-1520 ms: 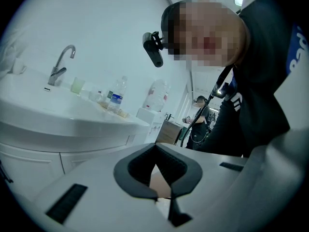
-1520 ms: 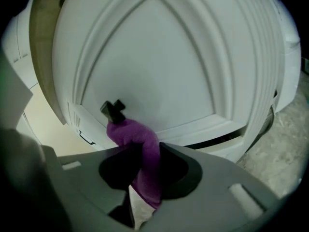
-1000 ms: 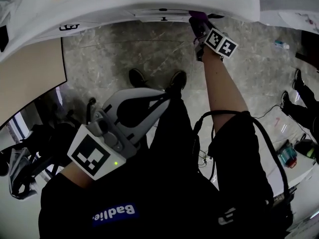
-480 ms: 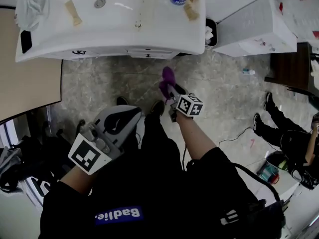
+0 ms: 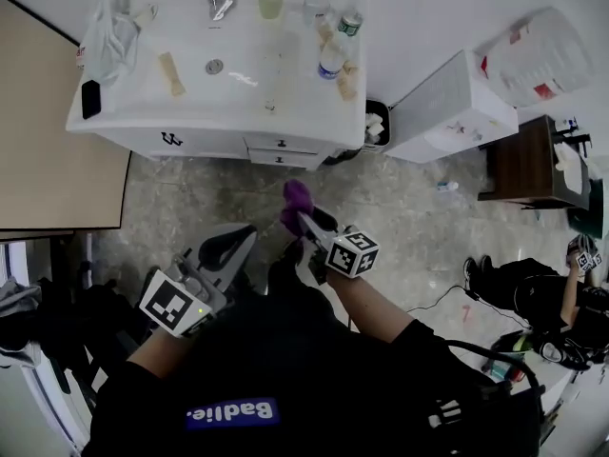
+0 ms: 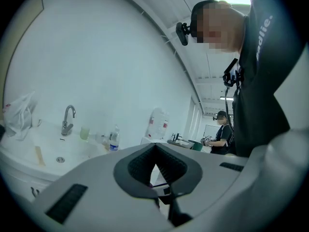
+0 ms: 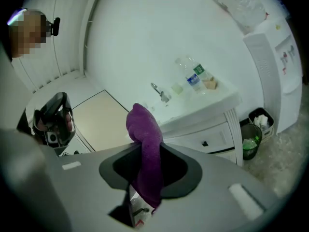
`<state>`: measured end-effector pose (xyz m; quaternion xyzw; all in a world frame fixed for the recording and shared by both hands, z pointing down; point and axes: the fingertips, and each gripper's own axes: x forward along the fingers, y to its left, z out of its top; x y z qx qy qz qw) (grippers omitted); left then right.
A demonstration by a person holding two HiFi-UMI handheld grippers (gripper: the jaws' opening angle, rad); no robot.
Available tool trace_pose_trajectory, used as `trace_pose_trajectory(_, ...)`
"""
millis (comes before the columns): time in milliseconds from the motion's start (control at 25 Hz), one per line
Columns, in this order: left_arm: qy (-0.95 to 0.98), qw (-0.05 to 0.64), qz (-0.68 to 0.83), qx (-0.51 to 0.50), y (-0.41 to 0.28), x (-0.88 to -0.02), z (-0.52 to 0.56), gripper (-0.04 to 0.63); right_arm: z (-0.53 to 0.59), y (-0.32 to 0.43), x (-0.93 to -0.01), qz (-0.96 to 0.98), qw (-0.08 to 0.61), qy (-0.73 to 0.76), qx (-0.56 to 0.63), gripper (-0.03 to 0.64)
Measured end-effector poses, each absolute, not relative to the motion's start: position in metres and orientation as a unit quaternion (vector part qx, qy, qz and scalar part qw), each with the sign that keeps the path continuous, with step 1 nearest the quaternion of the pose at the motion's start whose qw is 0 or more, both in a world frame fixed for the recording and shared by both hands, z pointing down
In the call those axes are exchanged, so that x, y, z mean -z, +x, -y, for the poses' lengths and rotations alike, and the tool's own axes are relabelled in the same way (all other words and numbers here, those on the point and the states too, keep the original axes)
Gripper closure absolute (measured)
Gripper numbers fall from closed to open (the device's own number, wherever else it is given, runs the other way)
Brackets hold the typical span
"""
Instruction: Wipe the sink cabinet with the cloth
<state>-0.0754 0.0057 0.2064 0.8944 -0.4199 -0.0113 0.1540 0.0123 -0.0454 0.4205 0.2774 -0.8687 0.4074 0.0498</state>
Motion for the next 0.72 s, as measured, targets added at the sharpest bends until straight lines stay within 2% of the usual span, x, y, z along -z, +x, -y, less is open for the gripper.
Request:
trace_pose_trajectory(200, 0.900, 0.128, 0.416, 0.032, -0.105, -0.172, -0.042, 0.594, 0.005, -0.027, -0.337, 0.894, 0.019, 0.265, -0.362, 0.514)
trace_pose_trajectory(360, 0.913, 0.139, 0.379, 0.055, -0.119, -0.164, -0.087, 0.594, -0.037, -0.048, -0.277, 0.911, 0.004, 0.264, -0.317, 0.514)
trace_pose_trajectory(720, 0.925, 0.167, 0.331, 0.079, -0.118, -0.171, -0.156, 0.595, -0.115, -0.048, -0.218, 0.919, -0.016, 0.278, -0.280, 0.514)
